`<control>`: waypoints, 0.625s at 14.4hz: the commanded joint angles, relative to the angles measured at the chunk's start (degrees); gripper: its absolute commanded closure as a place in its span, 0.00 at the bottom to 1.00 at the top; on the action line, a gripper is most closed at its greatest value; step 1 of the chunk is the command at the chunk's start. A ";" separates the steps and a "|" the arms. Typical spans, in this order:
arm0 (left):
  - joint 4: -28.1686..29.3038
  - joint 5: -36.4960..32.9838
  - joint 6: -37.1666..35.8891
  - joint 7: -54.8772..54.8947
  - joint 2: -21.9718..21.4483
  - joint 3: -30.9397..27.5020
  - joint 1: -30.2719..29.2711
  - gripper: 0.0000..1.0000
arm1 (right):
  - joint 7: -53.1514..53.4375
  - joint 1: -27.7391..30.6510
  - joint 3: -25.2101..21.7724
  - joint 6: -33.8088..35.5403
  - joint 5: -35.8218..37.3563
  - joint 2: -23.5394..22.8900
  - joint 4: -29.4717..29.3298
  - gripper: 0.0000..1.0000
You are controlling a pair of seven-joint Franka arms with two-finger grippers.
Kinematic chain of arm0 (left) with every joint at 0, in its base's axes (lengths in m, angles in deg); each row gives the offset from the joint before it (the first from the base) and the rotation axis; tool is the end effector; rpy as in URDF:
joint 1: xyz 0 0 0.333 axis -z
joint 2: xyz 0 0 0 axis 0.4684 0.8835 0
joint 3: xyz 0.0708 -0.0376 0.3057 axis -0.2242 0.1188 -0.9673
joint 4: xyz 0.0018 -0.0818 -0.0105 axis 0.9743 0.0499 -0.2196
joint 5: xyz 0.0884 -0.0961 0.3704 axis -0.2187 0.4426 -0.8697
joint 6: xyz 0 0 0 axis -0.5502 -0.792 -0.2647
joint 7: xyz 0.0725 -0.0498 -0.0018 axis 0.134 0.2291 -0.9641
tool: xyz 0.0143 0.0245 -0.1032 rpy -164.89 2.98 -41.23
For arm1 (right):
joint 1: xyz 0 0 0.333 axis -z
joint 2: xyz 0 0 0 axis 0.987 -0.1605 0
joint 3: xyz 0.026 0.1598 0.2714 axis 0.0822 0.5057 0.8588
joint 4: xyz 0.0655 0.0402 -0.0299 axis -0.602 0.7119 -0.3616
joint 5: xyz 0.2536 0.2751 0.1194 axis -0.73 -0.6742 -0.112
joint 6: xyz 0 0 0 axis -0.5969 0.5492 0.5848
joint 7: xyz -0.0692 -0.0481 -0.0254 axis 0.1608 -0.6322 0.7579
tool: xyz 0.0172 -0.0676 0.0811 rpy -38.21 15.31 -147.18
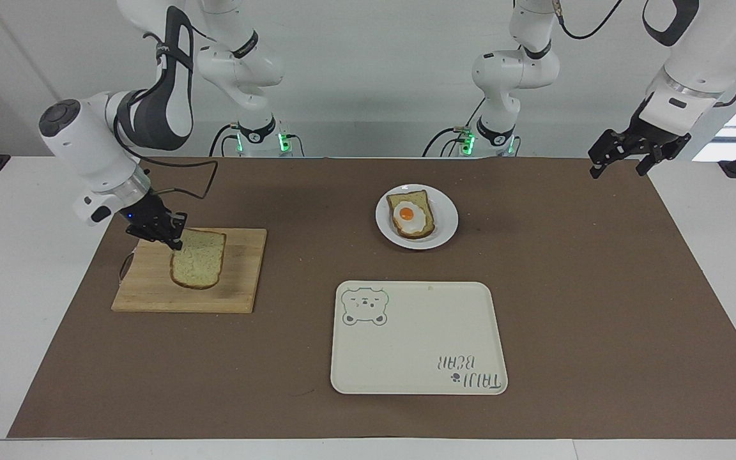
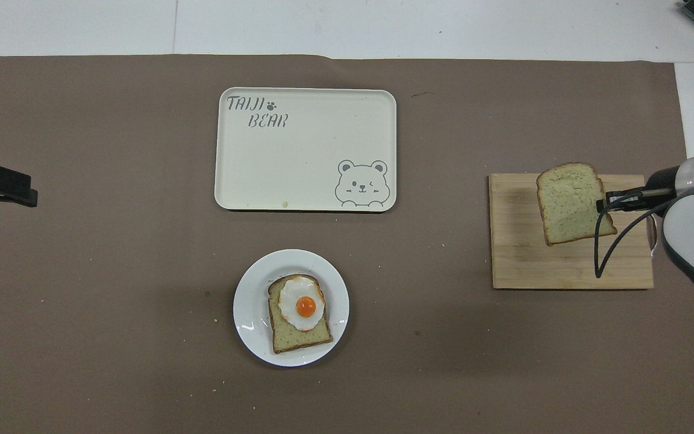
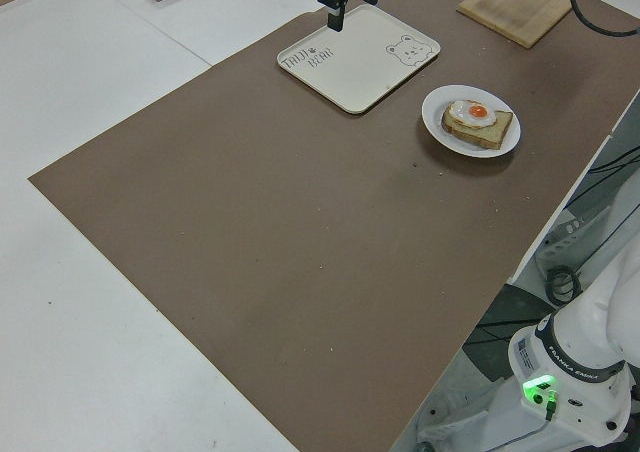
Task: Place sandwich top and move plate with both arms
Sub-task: 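Grasp the bread slice edge with the right gripper and lift it, then carry the bread slice with the right gripper over the egg plate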
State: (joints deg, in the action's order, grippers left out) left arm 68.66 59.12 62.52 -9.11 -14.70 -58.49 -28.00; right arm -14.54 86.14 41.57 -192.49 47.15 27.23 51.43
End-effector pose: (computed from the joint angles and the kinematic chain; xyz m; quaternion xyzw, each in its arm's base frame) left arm 0.5491 -0.0142 0.6351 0.9999 0.0060 -0.0105 0.0021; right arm 0.5685 -0.0758 0.4486 -0.9963 -0.0338 -0.0195 0.0764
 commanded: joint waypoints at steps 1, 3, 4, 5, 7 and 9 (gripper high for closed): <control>0.64 -0.36 -0.72 -0.52 -0.97 0.02 -0.02 0.00 | 1.56 -2.46 0.08 5.02 -1.09 3.76 0.27 1.00; 0.64 -0.36 -0.72 -0.52 -1.05 0.02 -0.02 0.00 | 4.73 -4.05 0.08 7.06 -1.00 4.74 0.27 1.00; 0.64 -0.36 -0.72 -0.52 -0.97 0.02 -0.02 0.00 | 5.35 -5.10 0.08 7.23 -1.09 5.17 0.27 1.00; 0.64 -0.36 -0.72 -0.52 -0.97 0.02 -0.02 0.00 | 6.84 -5.72 0.08 7.93 -1.09 5.44 0.53 1.00; 0.73 -0.36 -0.72 -0.52 -1.05 0.02 -0.02 0.00 | 9.74 -8.35 0.08 9.78 -1.18 5.88 0.80 1.00; 0.64 -0.36 -0.72 -0.52 -0.97 0.02 -0.02 0.00 | 13.51 -10.90 0.08 9.52 -3.28 5.88 0.89 1.00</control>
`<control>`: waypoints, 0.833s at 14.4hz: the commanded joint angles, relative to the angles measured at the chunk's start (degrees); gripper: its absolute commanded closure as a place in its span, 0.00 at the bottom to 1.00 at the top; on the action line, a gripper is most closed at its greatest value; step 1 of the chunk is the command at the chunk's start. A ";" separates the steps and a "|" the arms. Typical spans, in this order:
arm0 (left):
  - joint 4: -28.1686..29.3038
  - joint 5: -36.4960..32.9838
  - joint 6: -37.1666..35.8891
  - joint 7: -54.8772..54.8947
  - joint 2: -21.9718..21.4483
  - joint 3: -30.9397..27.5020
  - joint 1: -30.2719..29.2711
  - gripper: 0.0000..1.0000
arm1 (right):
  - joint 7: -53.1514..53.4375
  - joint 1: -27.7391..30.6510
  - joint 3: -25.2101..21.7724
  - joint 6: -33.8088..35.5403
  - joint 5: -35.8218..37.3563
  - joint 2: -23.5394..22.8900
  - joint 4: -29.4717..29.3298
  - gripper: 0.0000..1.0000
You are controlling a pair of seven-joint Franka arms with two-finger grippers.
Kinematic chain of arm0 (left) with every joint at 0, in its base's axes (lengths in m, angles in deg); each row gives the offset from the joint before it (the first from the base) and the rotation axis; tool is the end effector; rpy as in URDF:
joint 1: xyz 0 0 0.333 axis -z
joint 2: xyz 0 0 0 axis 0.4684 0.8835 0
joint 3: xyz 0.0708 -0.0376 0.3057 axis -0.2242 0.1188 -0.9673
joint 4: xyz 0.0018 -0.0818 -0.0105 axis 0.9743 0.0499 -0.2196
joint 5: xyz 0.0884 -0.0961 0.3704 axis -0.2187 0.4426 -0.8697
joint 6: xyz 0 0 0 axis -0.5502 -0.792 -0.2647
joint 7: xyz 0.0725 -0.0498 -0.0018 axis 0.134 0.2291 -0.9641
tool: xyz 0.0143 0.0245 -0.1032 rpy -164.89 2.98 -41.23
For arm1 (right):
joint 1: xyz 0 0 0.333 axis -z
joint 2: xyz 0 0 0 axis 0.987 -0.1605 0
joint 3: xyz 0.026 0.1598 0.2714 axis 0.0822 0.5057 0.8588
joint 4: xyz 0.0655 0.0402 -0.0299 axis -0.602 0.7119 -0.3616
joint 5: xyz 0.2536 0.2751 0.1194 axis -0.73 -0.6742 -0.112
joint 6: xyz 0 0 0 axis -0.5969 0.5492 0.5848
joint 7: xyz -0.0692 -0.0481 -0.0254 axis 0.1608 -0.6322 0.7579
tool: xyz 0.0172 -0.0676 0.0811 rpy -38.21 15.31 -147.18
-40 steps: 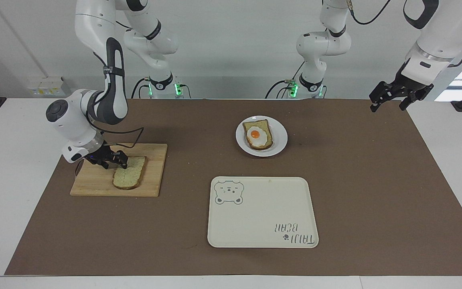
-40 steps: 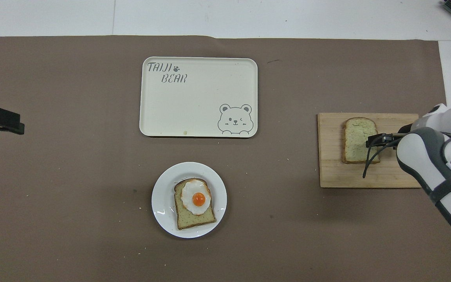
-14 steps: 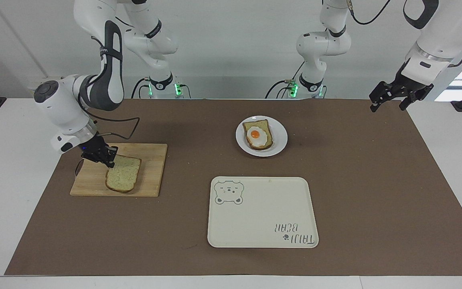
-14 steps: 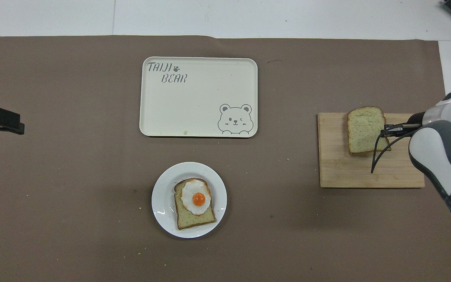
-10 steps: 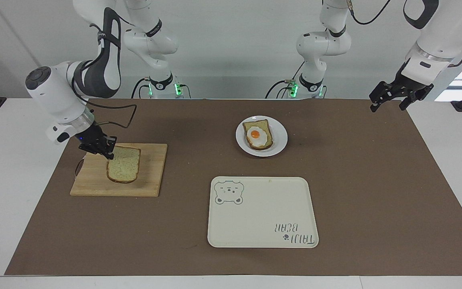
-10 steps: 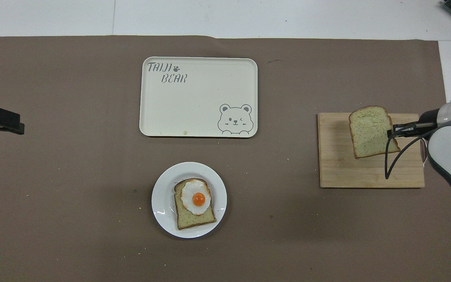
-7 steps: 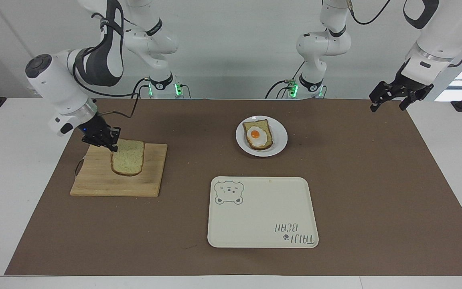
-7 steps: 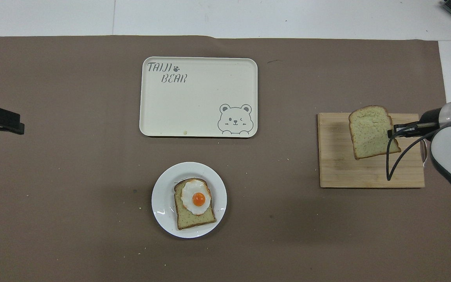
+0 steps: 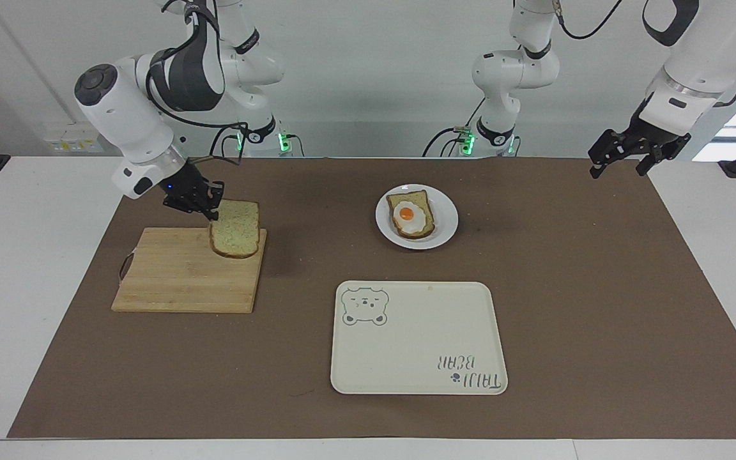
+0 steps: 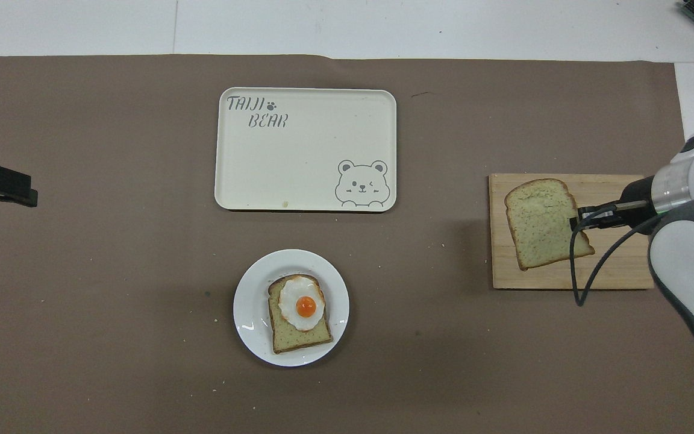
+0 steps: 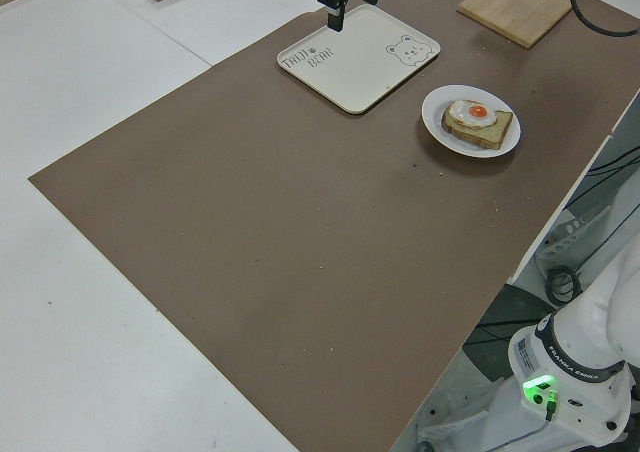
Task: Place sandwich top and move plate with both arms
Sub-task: 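Carry the bread slice with the right gripper over the egg plate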
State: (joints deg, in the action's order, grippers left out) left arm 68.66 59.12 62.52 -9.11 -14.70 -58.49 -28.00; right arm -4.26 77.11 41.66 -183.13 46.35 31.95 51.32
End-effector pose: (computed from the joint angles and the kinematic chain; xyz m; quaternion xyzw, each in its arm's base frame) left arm 0.5491 -0.0142 0.6351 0.9999 0.0060 -0.0105 0.0021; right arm 0.5450 0.0189 0.4823 -0.9946 -0.0316 0.0324 0.0938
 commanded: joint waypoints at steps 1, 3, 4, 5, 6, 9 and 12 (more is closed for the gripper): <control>0.73 -0.36 -0.72 -0.52 -0.97 0.02 -0.02 0.00 | 4.47 -3.44 -0.02 -0.28 -2.67 1.16 1.00 1.00; 0.64 -0.36 -0.72 -0.52 -0.97 0.02 -0.02 0.00 | 6.15 -6.70 -0.02 -0.37 -2.76 1.16 1.00 1.00; 0.64 -0.36 -0.72 -0.52 -1.05 0.02 -0.02 0.00 | 8.07 -8.45 -0.02 -0.28 -2.76 1.16 1.00 1.00; 0.64 -0.36 -0.72 -0.52 -1.05 0.02 -0.02 0.00 | 10.00 -10.12 -0.02 -0.46 -2.84 1.07 1.00 1.00; 0.64 -0.36 -0.72 -0.52 -0.97 0.02 -0.02 0.00 | 11.76 -11.71 -0.02 -0.63 -3.89 0.98 1.17 1.00; 0.64 -0.36 -0.72 -0.52 -0.97 0.02 -0.02 0.00 | 14.85 -16.10 -0.02 -3.00 -6.01 0.63 1.17 1.00; 0.64 -0.36 -0.72 -0.52 -0.97 0.02 -0.02 0.00 | 15.29 -19.09 -0.02 -3.35 -9.25 0.02 1.17 1.00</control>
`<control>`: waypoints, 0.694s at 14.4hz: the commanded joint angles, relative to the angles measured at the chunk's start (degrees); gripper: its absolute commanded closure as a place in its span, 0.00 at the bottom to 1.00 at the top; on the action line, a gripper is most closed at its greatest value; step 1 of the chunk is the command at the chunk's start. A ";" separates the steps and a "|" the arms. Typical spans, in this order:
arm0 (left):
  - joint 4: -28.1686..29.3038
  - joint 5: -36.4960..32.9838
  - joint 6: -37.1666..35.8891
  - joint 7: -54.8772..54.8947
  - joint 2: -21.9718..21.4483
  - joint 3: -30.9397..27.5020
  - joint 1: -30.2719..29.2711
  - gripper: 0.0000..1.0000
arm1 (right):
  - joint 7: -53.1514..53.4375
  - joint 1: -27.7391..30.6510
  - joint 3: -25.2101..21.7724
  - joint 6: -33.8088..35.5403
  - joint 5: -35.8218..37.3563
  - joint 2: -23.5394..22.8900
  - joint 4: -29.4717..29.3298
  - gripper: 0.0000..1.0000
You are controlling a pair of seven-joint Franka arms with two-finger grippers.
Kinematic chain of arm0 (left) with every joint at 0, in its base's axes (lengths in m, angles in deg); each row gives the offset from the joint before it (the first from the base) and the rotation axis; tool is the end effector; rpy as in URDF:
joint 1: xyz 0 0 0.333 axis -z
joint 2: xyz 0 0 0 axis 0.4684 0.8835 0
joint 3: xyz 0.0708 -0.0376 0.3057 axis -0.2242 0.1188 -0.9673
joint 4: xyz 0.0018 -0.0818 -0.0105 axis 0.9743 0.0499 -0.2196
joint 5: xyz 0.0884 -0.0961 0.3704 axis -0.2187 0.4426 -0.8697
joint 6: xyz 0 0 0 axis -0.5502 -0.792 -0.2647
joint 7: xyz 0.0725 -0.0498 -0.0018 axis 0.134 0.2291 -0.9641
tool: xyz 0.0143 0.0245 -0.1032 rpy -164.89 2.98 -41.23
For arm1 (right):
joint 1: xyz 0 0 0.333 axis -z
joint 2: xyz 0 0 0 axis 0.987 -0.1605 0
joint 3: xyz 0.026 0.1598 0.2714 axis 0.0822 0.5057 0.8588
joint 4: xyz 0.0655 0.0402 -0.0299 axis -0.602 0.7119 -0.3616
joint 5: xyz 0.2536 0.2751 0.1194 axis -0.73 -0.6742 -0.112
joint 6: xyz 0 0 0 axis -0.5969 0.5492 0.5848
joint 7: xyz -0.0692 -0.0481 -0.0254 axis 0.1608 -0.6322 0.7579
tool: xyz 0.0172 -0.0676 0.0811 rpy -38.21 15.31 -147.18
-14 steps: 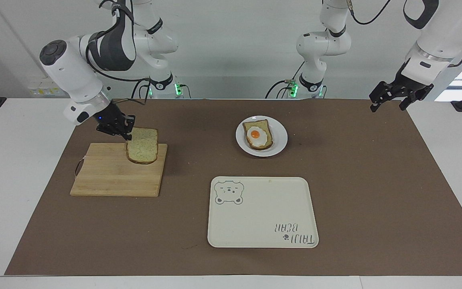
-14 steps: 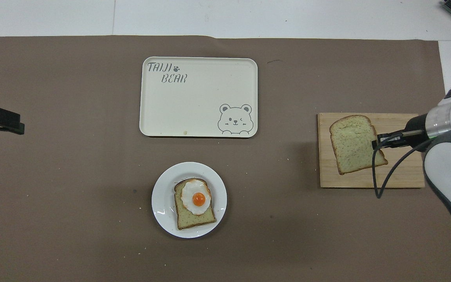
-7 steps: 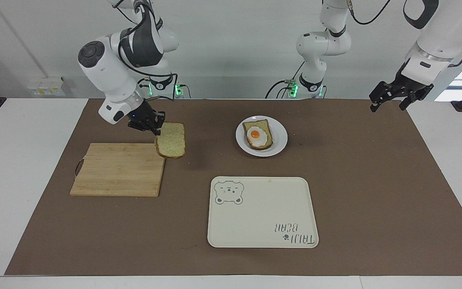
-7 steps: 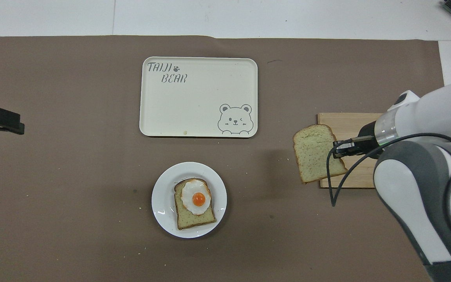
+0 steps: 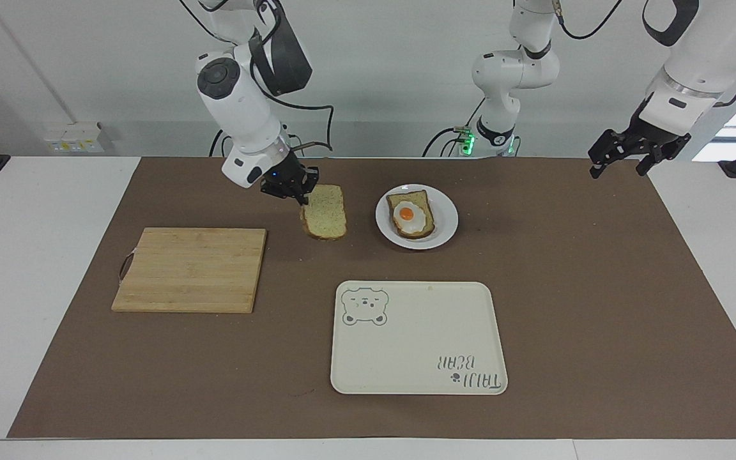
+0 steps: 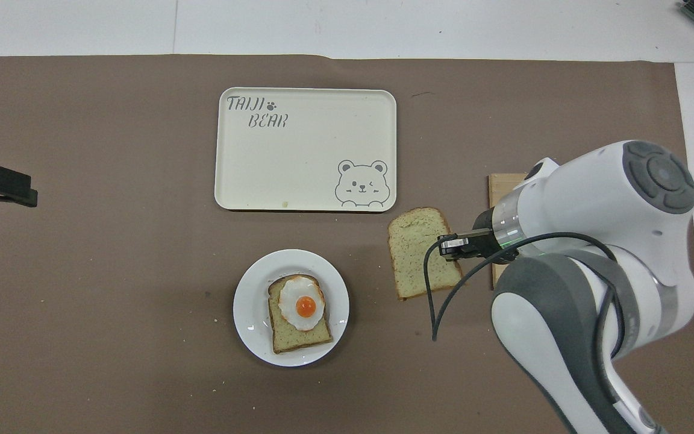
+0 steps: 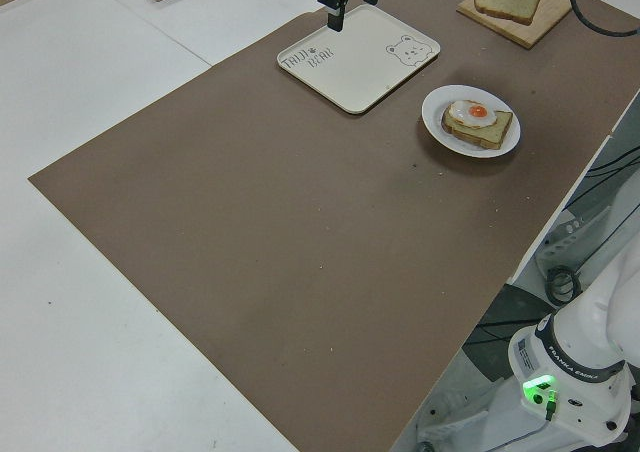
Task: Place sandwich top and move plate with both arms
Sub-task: 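Carry the bread slice with the right gripper over the egg plate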
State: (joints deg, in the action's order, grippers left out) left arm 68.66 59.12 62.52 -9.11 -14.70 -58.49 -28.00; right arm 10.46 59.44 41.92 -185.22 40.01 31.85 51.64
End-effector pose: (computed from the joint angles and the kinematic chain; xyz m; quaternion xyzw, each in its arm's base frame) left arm 0.5491 -0.0142 0.6351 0.9999 0.0060 -0.0105 0.0021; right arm 0.5143 0.1939 0.4836 -0.9887 -0.0387 0.0548 0.1339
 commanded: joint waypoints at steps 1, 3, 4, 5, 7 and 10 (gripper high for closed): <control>0.64 -0.36 -0.72 -0.52 -0.97 0.02 -0.02 0.00 | 1.97 -3.27 -0.28 -2.40 -3.35 -0.32 0.85 1.00; 0.65 -0.36 -0.72 -0.52 -1.05 0.02 -0.02 0.00 | 5.66 -6.35 -0.28 -4.69 -3.44 -0.94 0.93 1.00; 0.64 -0.36 -0.72 -0.52 -1.05 0.02 -0.02 0.00 | 6.20 -7.58 -0.28 -5.65 -3.44 -1.29 0.85 1.00; 0.64 -0.36 -0.72 -0.52 -1.05 0.02 -0.02 0.00 | 6.38 -8.12 -0.19 -5.92 -3.53 -1.47 0.93 1.00; 0.64 -0.36 -0.72 -0.52 -0.97 0.02 -0.02 0.00 | 6.29 -9.17 -0.28 -6.36 -5.80 -1.56 0.93 1.00; 0.64 -0.36 -0.72 -0.52 -1.05 0.02 -0.02 0.00 | 7.08 -11.54 -0.28 -8.73 -6.69 -1.90 0.93 1.00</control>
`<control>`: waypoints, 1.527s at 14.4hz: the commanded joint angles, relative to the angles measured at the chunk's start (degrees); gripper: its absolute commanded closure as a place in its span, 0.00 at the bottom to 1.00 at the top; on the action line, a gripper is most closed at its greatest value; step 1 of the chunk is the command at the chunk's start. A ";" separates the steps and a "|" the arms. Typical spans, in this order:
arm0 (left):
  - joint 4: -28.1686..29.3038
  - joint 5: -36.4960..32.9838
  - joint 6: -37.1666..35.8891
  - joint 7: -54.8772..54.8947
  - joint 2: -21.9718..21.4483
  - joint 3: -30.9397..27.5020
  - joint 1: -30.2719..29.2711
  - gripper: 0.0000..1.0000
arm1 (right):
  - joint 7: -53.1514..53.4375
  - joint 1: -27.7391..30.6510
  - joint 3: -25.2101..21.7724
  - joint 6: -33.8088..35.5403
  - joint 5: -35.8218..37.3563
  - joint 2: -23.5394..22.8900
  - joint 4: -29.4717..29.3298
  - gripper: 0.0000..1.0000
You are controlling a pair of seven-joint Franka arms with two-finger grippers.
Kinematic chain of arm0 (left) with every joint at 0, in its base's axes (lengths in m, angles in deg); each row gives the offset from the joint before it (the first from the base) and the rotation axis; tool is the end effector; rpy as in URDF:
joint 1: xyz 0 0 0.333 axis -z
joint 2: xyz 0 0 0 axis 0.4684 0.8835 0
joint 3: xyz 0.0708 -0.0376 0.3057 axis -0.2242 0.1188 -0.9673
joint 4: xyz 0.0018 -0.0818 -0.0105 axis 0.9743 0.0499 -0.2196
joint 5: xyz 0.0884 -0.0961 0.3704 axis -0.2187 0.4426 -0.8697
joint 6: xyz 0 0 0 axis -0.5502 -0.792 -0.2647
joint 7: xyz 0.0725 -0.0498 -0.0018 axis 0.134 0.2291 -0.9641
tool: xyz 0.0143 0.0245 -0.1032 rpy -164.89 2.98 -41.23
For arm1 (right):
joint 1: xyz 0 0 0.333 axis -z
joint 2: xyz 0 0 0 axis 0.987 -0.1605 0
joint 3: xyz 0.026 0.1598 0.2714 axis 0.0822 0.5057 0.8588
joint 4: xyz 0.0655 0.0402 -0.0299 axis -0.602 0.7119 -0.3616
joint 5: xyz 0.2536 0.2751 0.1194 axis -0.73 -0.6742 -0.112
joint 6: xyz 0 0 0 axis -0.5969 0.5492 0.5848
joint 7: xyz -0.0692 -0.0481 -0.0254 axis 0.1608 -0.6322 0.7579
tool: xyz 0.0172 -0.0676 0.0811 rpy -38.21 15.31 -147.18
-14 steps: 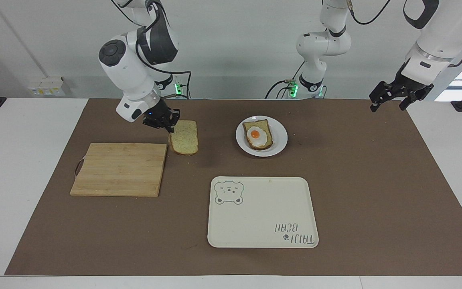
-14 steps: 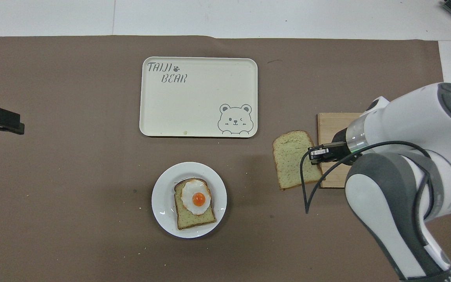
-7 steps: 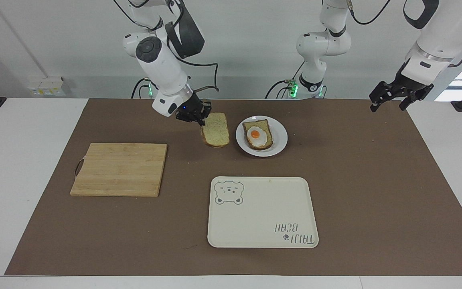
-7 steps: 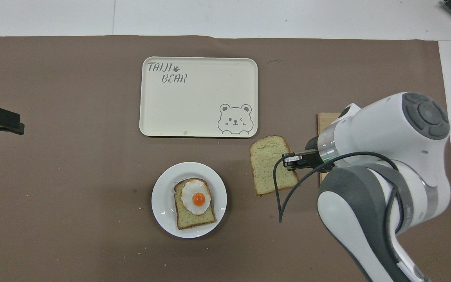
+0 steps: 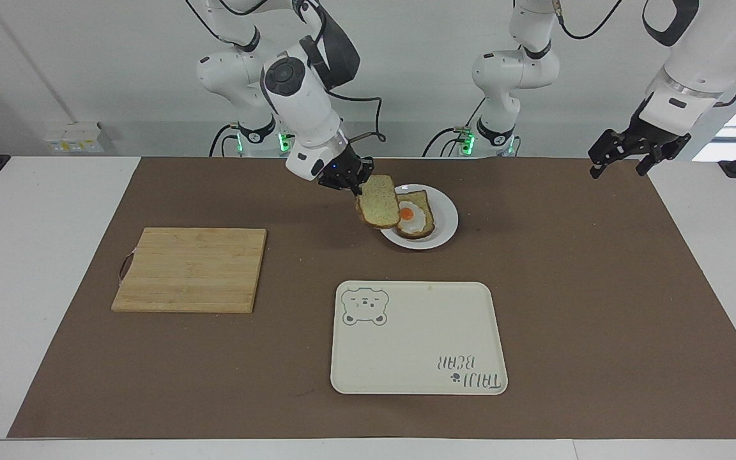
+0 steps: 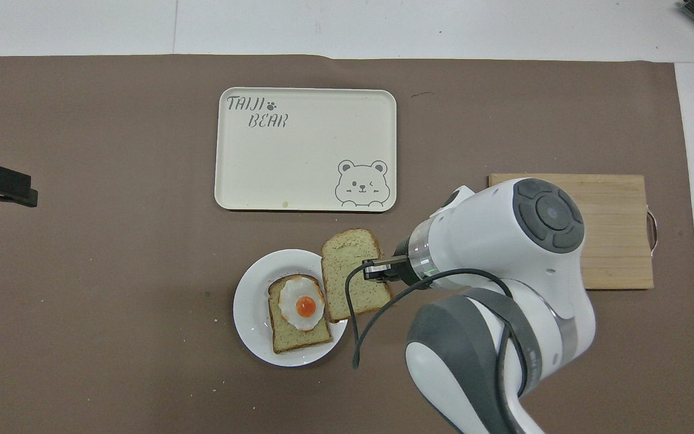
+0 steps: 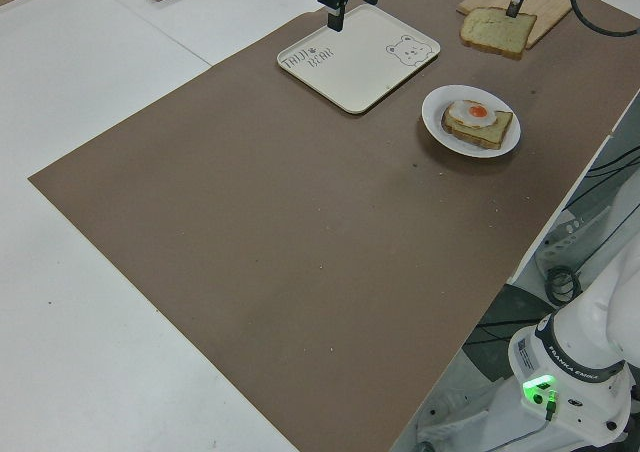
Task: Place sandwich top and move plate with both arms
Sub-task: 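Carry the bread slice with the right gripper over the egg plate, then lower the bread slice onto the egg and open the right gripper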
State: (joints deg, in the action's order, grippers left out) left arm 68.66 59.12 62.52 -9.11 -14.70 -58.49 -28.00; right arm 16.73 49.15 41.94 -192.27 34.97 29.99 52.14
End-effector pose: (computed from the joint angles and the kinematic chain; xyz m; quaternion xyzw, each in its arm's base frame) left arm 0.5491 -0.0142 0.6351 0.9999 0.0060 -0.0105 0.0021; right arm 0.4858 0.2915 0.4731 -0.9831 -0.0436 0.0484 0.1711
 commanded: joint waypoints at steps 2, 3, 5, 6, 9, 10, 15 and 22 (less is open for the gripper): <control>0.64 -0.36 -0.72 -0.52 -0.97 0.02 -0.02 0.00 | 2.21 -3.87 -0.29 -3.34 -1.74 -1.71 0.43 1.00; 0.64 -0.36 -0.72 -0.52 -1.05 0.02 -0.02 0.00 | 3.09 -4.93 -0.30 -5.62 -1.74 -2.76 0.43 1.00; 0.64 -0.36 -0.72 -0.52 -0.97 0.02 -0.02 0.00 | 4.23 -6.08 -0.21 -7.66 -1.74 -4.09 0.43 1.00; 0.64 -0.36 -0.72 -0.52 -0.97 0.02 -0.02 0.00 | 4.24 -6.52 -0.21 -7.92 -1.74 -4.70 0.43 1.00; 0.64 -0.36 -0.72 -0.52 -1.05 0.02 -0.02 0.00 | 4.59 -8.55 -0.21 -10.55 -1.83 -7.25 0.70 1.00; 0.64 -0.36 -0.72 -0.52 -0.97 0.02 -0.02 0.00 | 4.94 -9.07 -0.21 -11.96 -1.83 -8.04 0.96 1.00; 0.64 -0.36 -0.72 -0.52 -0.97 0.02 -0.02 0.00 | 7.14 -11.80 -0.21 -17.24 -1.83 -12.09 1.14 1.00; 0.65 -0.36 -0.72 -0.52 -0.97 0.02 -0.02 0.00 | 7.57 -11.89 -0.21 -17.24 -1.83 -12.27 2.28 1.00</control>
State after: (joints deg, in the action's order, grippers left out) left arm 68.66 59.12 62.52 -9.11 -14.70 -58.49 -28.00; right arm 23.35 37.47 41.82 -208.74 34.56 17.26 53.48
